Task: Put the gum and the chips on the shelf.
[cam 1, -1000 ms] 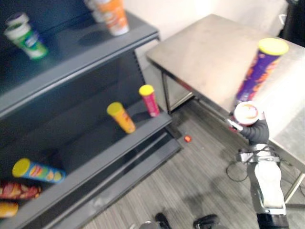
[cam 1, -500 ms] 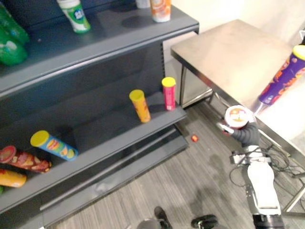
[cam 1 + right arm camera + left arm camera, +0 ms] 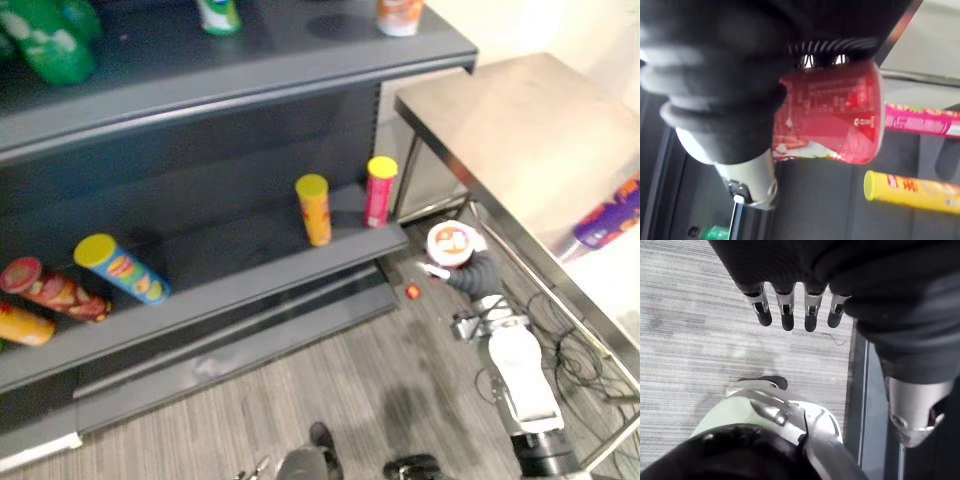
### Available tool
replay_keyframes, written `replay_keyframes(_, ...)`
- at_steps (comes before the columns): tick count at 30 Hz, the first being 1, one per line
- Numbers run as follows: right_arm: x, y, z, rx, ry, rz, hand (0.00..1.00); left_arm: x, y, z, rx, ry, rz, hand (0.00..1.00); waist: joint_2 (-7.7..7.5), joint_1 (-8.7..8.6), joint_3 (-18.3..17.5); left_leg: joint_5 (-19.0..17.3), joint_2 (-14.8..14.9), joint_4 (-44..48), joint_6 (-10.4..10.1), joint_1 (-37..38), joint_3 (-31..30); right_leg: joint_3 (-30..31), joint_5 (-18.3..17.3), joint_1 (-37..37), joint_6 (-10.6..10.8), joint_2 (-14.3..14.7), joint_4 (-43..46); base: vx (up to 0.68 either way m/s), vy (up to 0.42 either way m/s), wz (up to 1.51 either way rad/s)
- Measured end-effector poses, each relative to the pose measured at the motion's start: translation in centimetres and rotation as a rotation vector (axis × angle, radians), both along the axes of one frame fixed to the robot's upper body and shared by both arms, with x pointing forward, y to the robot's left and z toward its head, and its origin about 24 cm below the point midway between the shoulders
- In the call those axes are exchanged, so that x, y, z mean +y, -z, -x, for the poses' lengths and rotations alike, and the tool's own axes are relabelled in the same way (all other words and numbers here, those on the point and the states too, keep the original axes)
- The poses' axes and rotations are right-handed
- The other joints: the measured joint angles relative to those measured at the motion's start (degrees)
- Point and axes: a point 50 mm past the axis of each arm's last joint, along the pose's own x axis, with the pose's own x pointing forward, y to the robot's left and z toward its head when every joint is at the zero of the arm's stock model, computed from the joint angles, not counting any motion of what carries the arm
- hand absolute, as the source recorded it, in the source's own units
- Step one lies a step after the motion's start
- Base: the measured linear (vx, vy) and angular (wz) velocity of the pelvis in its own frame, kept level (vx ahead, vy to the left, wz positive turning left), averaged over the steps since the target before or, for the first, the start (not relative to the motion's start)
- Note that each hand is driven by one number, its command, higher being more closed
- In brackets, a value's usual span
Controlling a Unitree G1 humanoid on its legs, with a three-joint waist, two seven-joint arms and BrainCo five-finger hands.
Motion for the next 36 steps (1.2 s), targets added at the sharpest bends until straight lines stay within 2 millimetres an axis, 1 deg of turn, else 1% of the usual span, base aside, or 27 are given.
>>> replay_keyframes(1,0.2,0.0,0.0,0.001,-0.009,0.002,1.00,0.0,0.0,0.1,-0.001,-0.008,0.003,0.00,0.17,0.14,0.0,-0.3,-0.1,0.0,0.1,0.1,-0.7,1.4,0.7,0.1,-0.6,-0.6,1.1,0.03,0.144,0.63)
replay_keyframes(2,0.5,0.1,0.1,0.003,-0.025,0.007,1.00,-0.1,0.0,0.2,0.003,0.000,0.003,0.00,0.84,-0.15,0.2,-0.6,-0.7,-0.1,0.5,0.2,-3.5,8.5,2.4,-0.9,-3.4,-2.4,5.4,0.09,0.203,0.80)
replay_keyframes(3,0.6,0.3,0.1,0.010,-0.037,0.014,1.00,-0.2,0.0,0.0,0.003,0.035,0.002,0.00,1.95,-0.49,0.9,-0.5,-1.1,-0.1,1.2,0.8,-6.1,22.8,1.8,-5.5,-4.7,-2.9,11.2,0.12,0.211,0.91)
replay_keyframes(4,0.6,0.4,0.1,0.018,-0.042,0.018,1.00,-0.3,0.0,-0.3,0.000,0.052,0.001,0.00,2.28,-0.53,1.1,-0.4,-1.0,-0.2,1.6,0.8,-7.9,31.2,-0.7,-7.2,-2.5,-0.4,11.4,0.13,0.146,1.13)
replay_keyframes(5,0.6,0.7,0.1,0.028,-0.053,0.026,1.00,-0.2,-0.1,-0.6,-0.006,0.071,-0.012,0.00,2.56,-1.24,1.3,0.3,-1.7,-1.0,2.5,1.0,-11.5,44.9,-5.5,-9.7,0.2,5.3,10.4,0.09,0.059,1.31)
replay_keyframes(6,0.5,0.7,0.3,0.030,-0.055,0.027,1.00,-0.1,-0.1,-0.6,-0.007,0.077,-0.018,0.00,2.49,-2.11,1.2,0.7,-3.0,-1.8,2.9,1.4,-14.1,51.8,-7.0,-10.8,0.5,8.0,9.8,0.10,0.042,1.91)
replay_keyframes(7,0.4,0.8,0.5,0.032,-0.052,0.026,1.00,0.0,-0.1,-0.5,-0.001,0.084,-0.023,0.00,2.39,-3.66,1.3,0.8,-5.3,-2.5,2.8,2.2,-17.9,57.3,-8.1,-11.1,1.0,9.8,8.9,0.13,0.044,1.90)
replay_keyframes(8,0.4,0.9,0.7,0.035,-0.050,0.024,1.00,-0.1,-0.1,-0.6,0.000,0.095,-0.021,0.00,2.34,-4.36,1.3,0.7,-6.8,-2.3,2.8,2.8,-20.3,60.1,-8.4,-11.7,1.2,10.5,8.4,0.18,0.040,2.10)
replay_keyframes(9,0.3,1.1,1.2,0.041,-0.052,0.022,1.00,-0.2,-0.1,-0.6,0.001,0.106,-0.021,0.00,2.23,-4.64,1.4,0.7,-8.3,-2.0,2.8,3.3,-23.8,63.5,-8.4,-12.3,1.2,11.5,7.6,0.16,0.020,1.61)
replay_keyframes(10,0.3,1.2,1.4,0.044,-0.053,0.020,1.00,-0.2,-0.1,-0.6,0.001,0.108,-0.023,0.00,2.14,-4.71,1.3,0.8,-8.8,-1.8,2.8,3.4,-25.4,65.0,-8.4,-12.8,1.3,12.1,7.1,0.16,-0.013,1.69)
replay_keyframes(11,0.3,1.3,1.7,0.050,-0.062,0.015,1.00,0.1,-0.1,-0.6,0.005,0.112,-0.030,0.00,2.27,-4.84,1.4,0.6,-9.5,-1.0,2.6,3.1,-28.8,68.0,-8.3,-13.7,1.4,13.1,5.9,0.16,-0.060,1.55)
replay_keyframes(12,0.3,1.4,2.1,0.053,-0.070,0.013,1.00,0.3,-0.1,-0.5,0.018,0.119,-0.033,0.00,2.09,-4.90,1.4,0.4,-10.2,-0.6,2.2,3.1,-31.9,70.2,-7.8,-13.6,2.1,13.3,4.2,0.21,-0.117,1.58)
replay_keyframes(14,0.5,1.3,2.4,0.049,-0.087,0.008,1.00,0.5,0.0,0.1,0.040,0.112,-0.036,0.00,1.29,-4.74,1.2,-0.2,-10.9,0.1,1.3,3.1,-34.5,69.9,-6.1,-12.6,4.5,12.7,1.2,0.20,-0.179,0.97)
replay_keyframes(15,0.8,1.1,2.5,0.040,-0.105,-0.014,1.00,0.9,0.0,0.9,0.062,0.107,-0.042,0.00,0.03,-4.48,0.8,-0.6,-11.5,0.8,0.5,3.0,-36.2,68.4,-4.3,-11.2,4.9,12.0,-2.0,0.17,-0.212,0.63)
replay_keyframes(16,0.9,0.9,2.5,0.032,-0.110,-0.014,1.00,1.1,0.0,1.0,0.069,0.102,-0.043,0.00,-0.18,-4.32,0.8,-1.0,-11.3,1.1,-0.1,2.7,-37.1,67.2,-5.2,-9.9,5.6,12.1,-3.5,0.15,-0.222,0.56)
replay_keyframes(18,0.8,0.8,2.5,0.029,-0.111,-0.028,1.00,0.5,0.2,0.9,0.063,0.094,-0.025,0.00,0.33,-4.60,0.6,-1.6,-10.1,1.0,-1.6,1.5,-38.4,64.5,-5.2,-8.7,5.5,13.3,-6.2,0.07,-0.185,0.48)
replay_keyframes(19,0.4,0.9,2.6,0.035,-0.098,-0.029,1.00,-0.1,0.3,0.7,0.056,0.084,-0.003,0.00,0.48,-5.18,0.5,-2.4,-7.5,0.2,-2.2,0.9,-36.5,61.6,-5.2,-7.5,5.2,14.1,-8.3,0.09,-0.236,0.68)
replay_keyframes(20,0.2,1.1,2.7,0.043,-0.088,-0.030,1.00,-0.1,0.3,0.6,0.056,0.082,-0.001,0.00,0.52,-5.78,0.4,-2.0,-5.9,-0.4,-2.7,1.0,-33.9,60.2,-5.3,-6.9,4.9,14.2,-8.7,0.12,-0.264,1.01)
replay_keyframes(21,-0.2,1.5,2.9,0.060,-0.070,-0.029,1.00,-0.2,0.3,0.5,0.053,0.084,0.006,0.00,0.99,-6.99,0.2,-0.2,-3.3,-1.8,-4.1,1.2,-29.7,57.2,-5.6,-5.7,4.5,14.5,-9.1,0.11,-0.174,0.95)
replay_keyframes(22,-1.0,1.7,3.0,0.071,-0.037,-0.027,1.00,-0.3,0.3,0.4,0.048,0.086,0.008,0.00,1.16,-7.18,0.1,2.3,-2.2,-4.2,-5.0,2.7,-26.4,55.8,-5.6,-4.8,4.5,14.6,-9.5,0.12,-0.128,0.80)
replay_keyframes(24,-1.5,1.6,3.0,0.066,-0.009,-0.032,1.00,-0.2,0.3,0.4,0.050,0.084,0.006,0.00,1.05,-6.97,-0.3,3.9,-2.2,-6.9,-5.0,4.0,-23.9,55.3,-5.6,-4.0,4.5,14.5,-10.5,0.10,-0.028,0.22)
replay_keyframes(25,-1.6,1.7,3.0,0.070,0.004,-0.041,1.00,-0.1,0.3,0.3,0.048,0.081,0.001,0.00,0.98,-6.72,-0.4,4.3,-2.4,-7.7,-5.1,4.9,-23.7,55.3,-5.6,-3.4,4.6,14.5,-11.1,0.08,0.008,0.05)
replay_keyframes(28,-1.2,2.4,3.4,0.097,0.013,-0.074,1.00,0.2,0.2,0.2,0.043,0.069,-0.014,0.00,0.94,-6.64,-1.3,4.8,-2.6,-9.1,-5.7,6.2,-23.1,55.3,-5.4,-2.3,4.8,14.4,-12.0,0.04,0.014,-0.01)
replay_keyframes(29,-1.0,2.5,3.5,0.099,0.008,-0.081,1.00,0.3,0.2,0.2,0.043,0.058,-0.020,0.00,0.83,-6.64,-1.8,5.3,-2.6,-10.3,-6.1,6.8,-21.8,55.8,-5.3,-2.5,5.0,14.5,-12.2,0.02,0.009,-0.24)
replay_keyframes(30,-0.9,2.5,3.5,0.100,0.006,-0.079,1.00,0.4,0.2,0.2,0.043,0.058,-0.027,0.00,0.80,-6.79,-2.2,5.8,-2.6,-11.5,-6.5,7.3,-21.0,56.2,-5.2,-2.7,5.1,14.7,-12.6,0.01,0.001,-0.24)
replay_keyframes(32,-1.0,2.5,3.5,0.102,0.019,-0.075,1.00,0.3,0.2,0.1,0.048,0.076,-0.033,0.00,0.85,-7.00,-2.7,6.6,-2.5,-13.2,-6.6,8.1,-20.0,57.0,-5.2,-3.1,5.1,14.9,-12.8,-0.01,-0.011,-0.29)
replay_keyframes(36,-1.2,2.5,3.5,0.100,0.039,-0.069,1.00,-0.1,0.3,0.3,0.057,0.075,-0.025,0.00,0.84,-7.47,-3.3,6.6,-2.4,-13.8,-6.6,9.2,-17.0,59.7,-4.7,-3.8,5.3,15.3,-13.0,-0.02,-0.001,-0.34)
